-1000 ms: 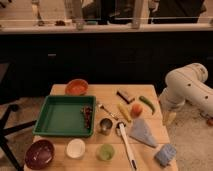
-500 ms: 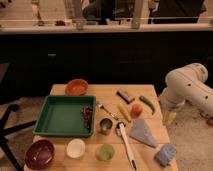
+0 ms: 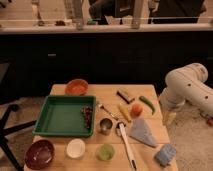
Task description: Place sponge in paper cup
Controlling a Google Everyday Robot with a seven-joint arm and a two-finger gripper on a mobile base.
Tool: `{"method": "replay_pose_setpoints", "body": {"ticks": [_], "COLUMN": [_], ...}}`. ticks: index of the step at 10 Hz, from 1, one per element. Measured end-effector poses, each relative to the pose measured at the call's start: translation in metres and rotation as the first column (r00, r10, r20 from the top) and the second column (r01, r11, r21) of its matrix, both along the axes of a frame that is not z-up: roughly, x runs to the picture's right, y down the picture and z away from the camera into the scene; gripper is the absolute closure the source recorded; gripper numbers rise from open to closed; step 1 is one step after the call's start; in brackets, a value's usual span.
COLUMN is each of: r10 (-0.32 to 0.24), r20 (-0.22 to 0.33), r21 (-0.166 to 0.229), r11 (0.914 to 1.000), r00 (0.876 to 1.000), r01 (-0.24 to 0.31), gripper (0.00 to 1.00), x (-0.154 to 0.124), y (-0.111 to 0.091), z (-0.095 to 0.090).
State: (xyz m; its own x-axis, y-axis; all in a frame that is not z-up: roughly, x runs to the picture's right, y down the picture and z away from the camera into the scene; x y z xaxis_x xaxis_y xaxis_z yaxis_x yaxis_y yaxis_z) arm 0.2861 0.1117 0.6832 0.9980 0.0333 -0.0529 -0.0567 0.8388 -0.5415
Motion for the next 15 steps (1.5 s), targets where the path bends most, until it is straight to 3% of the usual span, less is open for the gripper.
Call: {"method": "replay_pose_setpoints", "body": {"ticks": [10, 15], "r10": [-0.002, -0.069], "r20": [0.003, 0.14], "r21": [0.001, 0.02], "r11": [1.0, 0.9976], "r00": [1.0, 0.988], "r01": [0.002, 0.067], "gripper": [0.2, 0.2], "x": [0.0, 0.017], "y": [0.0, 0.021], "z": [0.0, -0.007]}}
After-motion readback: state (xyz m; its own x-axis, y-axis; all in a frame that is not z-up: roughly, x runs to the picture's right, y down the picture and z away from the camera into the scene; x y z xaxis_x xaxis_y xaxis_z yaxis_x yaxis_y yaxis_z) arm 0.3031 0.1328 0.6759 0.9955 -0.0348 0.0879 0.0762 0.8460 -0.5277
